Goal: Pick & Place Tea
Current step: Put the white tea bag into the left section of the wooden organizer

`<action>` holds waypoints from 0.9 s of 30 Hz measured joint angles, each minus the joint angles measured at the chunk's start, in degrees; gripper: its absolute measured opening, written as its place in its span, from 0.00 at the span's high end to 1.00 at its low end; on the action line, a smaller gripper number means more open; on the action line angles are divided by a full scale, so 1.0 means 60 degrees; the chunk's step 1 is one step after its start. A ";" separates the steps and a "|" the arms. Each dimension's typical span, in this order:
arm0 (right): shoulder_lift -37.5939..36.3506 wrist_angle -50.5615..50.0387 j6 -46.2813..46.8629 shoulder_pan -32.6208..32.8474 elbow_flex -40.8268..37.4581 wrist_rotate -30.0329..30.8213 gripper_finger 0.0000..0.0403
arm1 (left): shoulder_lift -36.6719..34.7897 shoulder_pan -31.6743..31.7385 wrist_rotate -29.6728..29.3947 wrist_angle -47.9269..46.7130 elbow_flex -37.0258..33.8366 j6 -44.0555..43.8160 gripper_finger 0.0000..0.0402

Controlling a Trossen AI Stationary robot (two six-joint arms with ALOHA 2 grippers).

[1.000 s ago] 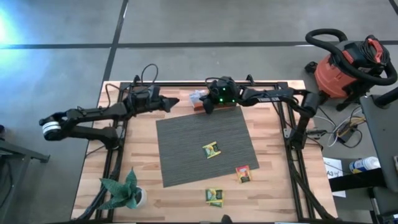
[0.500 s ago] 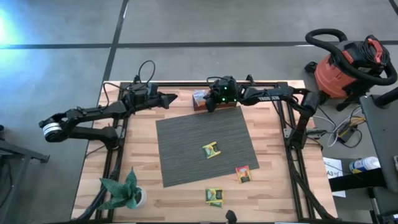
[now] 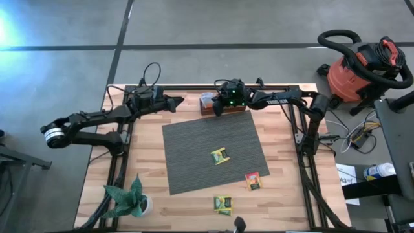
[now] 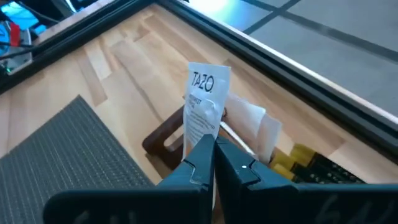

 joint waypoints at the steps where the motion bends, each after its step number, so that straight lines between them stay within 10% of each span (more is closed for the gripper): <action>1: -0.0004 -0.0024 -0.0018 0.0006 -0.0012 0.0000 0.98 | 0.0000 0.0000 0.0000 -0.0003 -0.0010 0.0004 0.69; 27: 0.0029 0.0068 -0.0973 0.0033 -0.0277 -0.0299 0.98 | 0.0000 -0.0007 -0.0117 -0.0003 -0.0084 -0.0011 0.69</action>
